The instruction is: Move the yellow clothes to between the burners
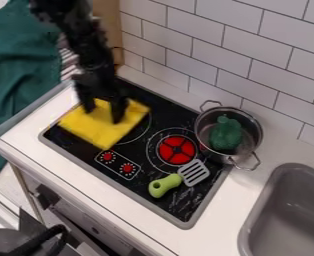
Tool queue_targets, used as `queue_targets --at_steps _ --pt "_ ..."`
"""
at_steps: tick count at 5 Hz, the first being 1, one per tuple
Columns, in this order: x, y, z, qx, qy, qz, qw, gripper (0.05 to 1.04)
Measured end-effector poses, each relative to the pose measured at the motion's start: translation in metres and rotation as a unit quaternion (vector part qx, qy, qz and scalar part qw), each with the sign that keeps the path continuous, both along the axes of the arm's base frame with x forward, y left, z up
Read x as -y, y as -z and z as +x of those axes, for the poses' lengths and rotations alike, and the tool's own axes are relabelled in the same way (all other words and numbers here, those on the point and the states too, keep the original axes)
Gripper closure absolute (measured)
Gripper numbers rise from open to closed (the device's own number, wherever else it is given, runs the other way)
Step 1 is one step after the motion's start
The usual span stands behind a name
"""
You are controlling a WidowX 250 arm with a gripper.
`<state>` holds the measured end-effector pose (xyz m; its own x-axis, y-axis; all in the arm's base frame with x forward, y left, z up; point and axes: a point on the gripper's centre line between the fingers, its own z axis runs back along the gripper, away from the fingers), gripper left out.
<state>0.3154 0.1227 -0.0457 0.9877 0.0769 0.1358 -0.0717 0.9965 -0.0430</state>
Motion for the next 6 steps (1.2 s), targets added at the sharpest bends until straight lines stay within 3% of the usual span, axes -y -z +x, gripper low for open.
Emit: queue_targets --at_steps 2,3,5,6 --pt "0.035 -0.005 0.045 -0.001 0.015 -0.010 0.9998 0.081" --pt "0.038 -0.003 0.059 -0.020 -0.024 -0.015 0.9994 0.081" --pt "0.037 -0.004 0.054 -0.019 -0.043 -0.007 0.9989 0.084" --pt "0.040 -0.010 0.039 -0.020 -0.046 0.000 0.9988 0.085"
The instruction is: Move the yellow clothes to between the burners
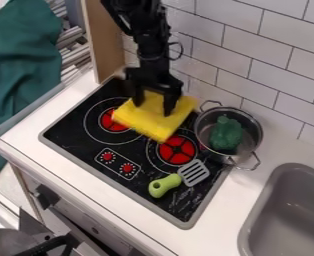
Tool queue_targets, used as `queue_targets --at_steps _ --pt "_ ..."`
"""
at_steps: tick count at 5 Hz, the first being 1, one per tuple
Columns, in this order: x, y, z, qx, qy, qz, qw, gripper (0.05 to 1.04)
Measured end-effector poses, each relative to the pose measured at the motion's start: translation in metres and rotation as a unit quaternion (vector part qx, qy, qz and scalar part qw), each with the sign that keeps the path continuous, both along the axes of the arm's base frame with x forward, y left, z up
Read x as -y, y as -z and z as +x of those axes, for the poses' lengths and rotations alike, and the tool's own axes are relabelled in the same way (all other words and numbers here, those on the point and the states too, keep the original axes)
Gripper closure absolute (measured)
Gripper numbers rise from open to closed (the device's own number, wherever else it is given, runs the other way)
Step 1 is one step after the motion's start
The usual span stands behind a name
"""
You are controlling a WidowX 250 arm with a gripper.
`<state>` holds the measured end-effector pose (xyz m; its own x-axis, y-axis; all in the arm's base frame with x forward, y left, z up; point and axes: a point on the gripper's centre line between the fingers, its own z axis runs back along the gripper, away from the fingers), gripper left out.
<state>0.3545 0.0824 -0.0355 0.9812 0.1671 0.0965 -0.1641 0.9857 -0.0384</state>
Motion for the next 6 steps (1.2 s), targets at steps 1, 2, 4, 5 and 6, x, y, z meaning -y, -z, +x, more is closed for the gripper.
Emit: queue_targets --at_steps 1,2,4,5,6 --pt "0.003 -0.018 0.007 0.045 0.010 0.010 0.9989 0.085" --pt "0.010 -0.030 0.019 0.066 0.025 0.015 0.9974 0.085" --pt "0.019 -0.066 0.009 0.082 0.044 0.040 0.9949 0.085" --pt "0.017 -0.075 -0.021 0.048 0.036 0.055 0.9967 0.085" --pt "0.013 -0.071 -0.042 0.010 0.020 0.060 0.9979 0.085"
